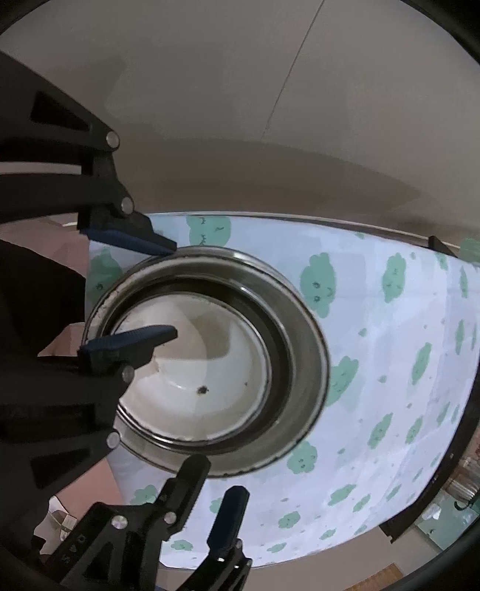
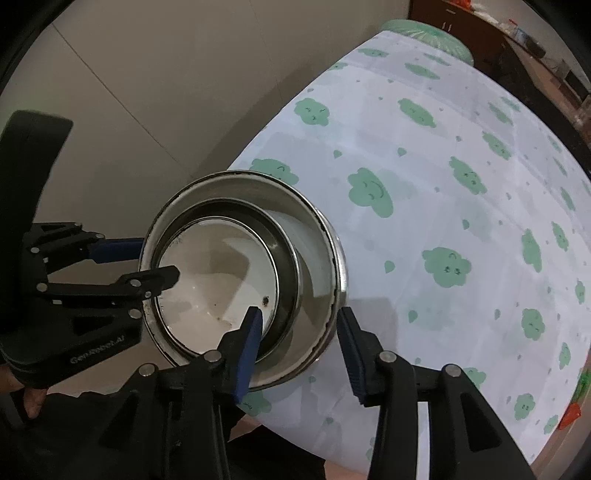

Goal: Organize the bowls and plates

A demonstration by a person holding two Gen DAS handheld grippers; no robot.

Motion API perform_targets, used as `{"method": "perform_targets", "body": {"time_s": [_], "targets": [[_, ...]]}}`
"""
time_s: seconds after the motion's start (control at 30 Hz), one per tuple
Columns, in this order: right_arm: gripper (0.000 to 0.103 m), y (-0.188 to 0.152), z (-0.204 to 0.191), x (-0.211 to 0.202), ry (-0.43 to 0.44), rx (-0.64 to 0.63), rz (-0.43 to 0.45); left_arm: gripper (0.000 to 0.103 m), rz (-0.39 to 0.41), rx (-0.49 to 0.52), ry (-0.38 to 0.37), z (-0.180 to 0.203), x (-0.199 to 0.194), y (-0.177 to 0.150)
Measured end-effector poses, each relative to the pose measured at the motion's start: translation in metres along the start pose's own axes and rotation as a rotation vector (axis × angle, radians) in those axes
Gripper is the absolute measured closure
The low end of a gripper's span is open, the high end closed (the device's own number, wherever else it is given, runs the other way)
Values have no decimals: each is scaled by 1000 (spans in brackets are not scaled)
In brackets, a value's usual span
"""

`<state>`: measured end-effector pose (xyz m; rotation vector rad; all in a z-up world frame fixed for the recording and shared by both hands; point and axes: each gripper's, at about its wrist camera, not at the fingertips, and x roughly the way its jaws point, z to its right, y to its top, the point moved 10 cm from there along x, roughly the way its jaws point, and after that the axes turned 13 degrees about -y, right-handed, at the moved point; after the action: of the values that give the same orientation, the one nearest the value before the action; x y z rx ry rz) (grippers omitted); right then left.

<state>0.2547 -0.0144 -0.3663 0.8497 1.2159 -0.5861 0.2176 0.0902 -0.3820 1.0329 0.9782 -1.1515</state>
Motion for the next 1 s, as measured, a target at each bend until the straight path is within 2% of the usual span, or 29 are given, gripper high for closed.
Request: {"method": "perform_targets", "body": {"time_s": [0.3, 0.47, 0.63, 0.7, 0.73, 0.77, 0.8, 0.93, 1.0], "targets": [[57, -19, 6, -30, -73, 111, 57, 61, 86, 112, -33, 8, -30, -6], [57, -42, 13, -72, -165, 223, 173, 60, 164, 204, -62, 27, -46, -11], [55, -64, 31, -126, -259, 309, 338, 60, 283, 250, -91, 49, -81, -17], [39, -70, 38, -148, -301, 333, 407, 54, 340, 278, -85, 61, -99, -20], [37, -74, 42, -162, -329, 346, 457, 50, 366, 288, -83, 65, -107, -21], [37, -76, 44, -171, -338, 350, 487, 40, 401, 295, -78, 69, -118, -23], [37, -77, 45, -179, -345, 351, 511, 36, 434, 300, -71, 73, -128, -26], [37, -95, 43, -212, -388, 334, 606, 34, 512, 314, -74, 89, -160, -41], [36, -106, 42, -226, -401, 339, 638, 29, 543, 327, -73, 98, -174, -53]]}}
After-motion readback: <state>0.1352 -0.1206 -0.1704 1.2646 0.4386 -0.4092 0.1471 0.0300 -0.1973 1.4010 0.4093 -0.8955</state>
